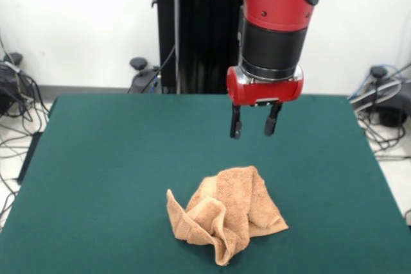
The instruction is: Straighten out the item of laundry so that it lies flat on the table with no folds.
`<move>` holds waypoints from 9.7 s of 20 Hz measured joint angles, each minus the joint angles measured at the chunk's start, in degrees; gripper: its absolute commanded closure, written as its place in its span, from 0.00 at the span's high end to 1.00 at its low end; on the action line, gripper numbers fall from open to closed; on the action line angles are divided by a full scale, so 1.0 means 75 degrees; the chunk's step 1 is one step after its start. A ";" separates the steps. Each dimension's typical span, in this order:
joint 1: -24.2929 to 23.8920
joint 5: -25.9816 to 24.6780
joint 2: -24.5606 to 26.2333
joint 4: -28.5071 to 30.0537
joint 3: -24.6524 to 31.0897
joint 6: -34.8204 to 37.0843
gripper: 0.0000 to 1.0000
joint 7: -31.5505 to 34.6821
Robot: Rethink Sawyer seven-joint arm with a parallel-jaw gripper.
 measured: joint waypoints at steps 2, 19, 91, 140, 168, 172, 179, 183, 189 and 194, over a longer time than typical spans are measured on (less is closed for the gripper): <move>-0.0008 0.0001 0.0039 0.0003 0.0001 -0.0102 1.00 0.0000; -0.0109 -0.0079 0.0303 0.0342 0.0000 -0.1663 1.00 0.0000; -0.0550 -0.0341 0.1946 -0.1378 -0.0277 -0.1790 1.00 0.0000; -0.0106 -0.0338 0.2707 -0.1367 -0.0543 -0.2553 1.00 0.0000; -0.0130 -0.0338 0.2827 -0.1553 -0.0544 -0.2551 1.00 0.0000; -0.0130 -0.0338 0.2891 -0.1605 -0.0544 -0.2551 1.00 0.0000; -0.0123 -0.0336 0.2985 -0.1710 -0.0550 -0.2551 1.00 0.0000; -0.0116 -0.0336 0.3013 -0.1729 -0.0552 -0.2551 1.00 0.0000; -0.0116 -0.0332 0.3019 -0.1740 -0.0552 -0.2551 1.00 0.0000; -0.0116 -0.0332 0.3019 -0.1740 -0.0552 -0.2551 1.00 0.0000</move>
